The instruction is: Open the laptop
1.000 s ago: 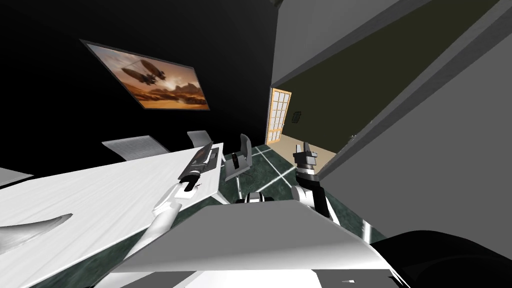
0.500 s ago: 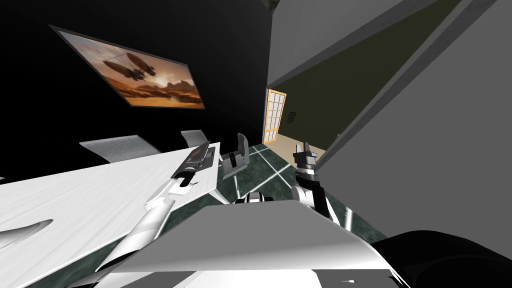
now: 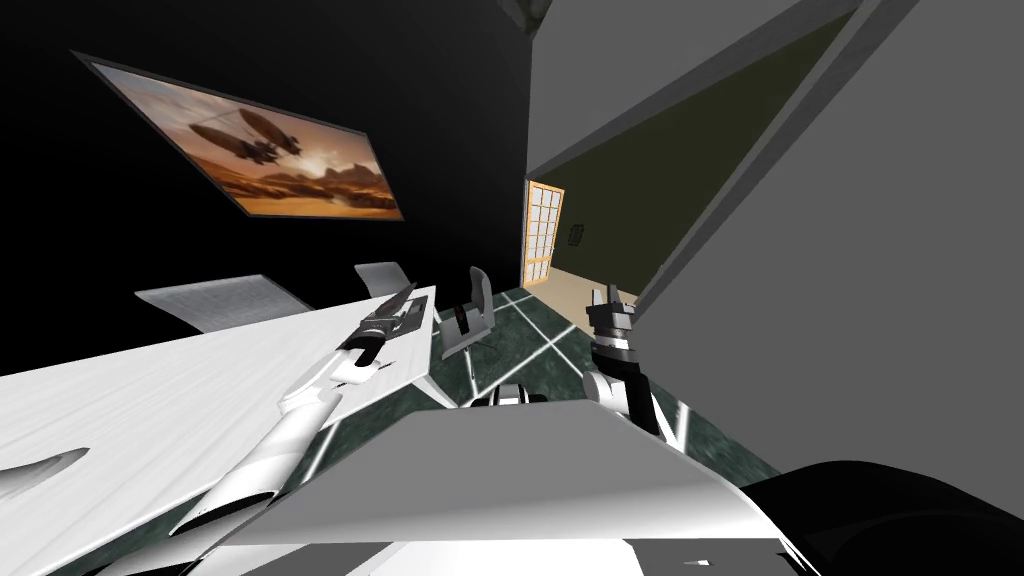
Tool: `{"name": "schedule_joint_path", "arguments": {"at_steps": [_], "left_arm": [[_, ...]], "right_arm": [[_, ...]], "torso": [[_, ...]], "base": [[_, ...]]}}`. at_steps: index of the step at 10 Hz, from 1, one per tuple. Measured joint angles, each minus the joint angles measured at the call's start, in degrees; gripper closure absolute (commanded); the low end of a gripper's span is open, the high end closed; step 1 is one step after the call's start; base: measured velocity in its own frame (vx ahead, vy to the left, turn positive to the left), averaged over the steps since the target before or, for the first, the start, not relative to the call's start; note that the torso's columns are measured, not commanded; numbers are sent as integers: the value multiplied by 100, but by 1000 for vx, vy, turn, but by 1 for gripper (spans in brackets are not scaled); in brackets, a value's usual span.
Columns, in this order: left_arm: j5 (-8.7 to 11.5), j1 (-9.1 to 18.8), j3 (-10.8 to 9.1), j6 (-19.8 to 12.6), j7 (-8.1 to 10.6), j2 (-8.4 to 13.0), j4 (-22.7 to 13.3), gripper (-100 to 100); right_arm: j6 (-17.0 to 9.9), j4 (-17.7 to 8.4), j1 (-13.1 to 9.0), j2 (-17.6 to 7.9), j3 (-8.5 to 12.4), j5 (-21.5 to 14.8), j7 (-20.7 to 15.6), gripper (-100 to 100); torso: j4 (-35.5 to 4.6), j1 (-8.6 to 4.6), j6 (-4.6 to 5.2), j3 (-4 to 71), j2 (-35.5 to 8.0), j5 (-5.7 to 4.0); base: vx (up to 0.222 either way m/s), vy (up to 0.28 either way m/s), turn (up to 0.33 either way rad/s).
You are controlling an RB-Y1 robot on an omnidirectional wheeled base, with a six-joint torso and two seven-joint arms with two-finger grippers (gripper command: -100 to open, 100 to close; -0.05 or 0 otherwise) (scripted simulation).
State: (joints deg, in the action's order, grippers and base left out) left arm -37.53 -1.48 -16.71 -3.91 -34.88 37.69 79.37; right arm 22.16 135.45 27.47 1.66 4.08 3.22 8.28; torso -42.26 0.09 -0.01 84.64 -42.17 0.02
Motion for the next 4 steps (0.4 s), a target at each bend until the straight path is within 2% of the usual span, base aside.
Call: {"name": "schedule_joint_path", "arguments": {"at_steps": [4], "left_arm": [[-1,5,-4,1,-1,5,6,0]], "right_arm": [[0,0,0,0,0,0,0,0]], "torso": [[0,-4,2,-5,-8,2]], "base": [[0,0,0]]}}
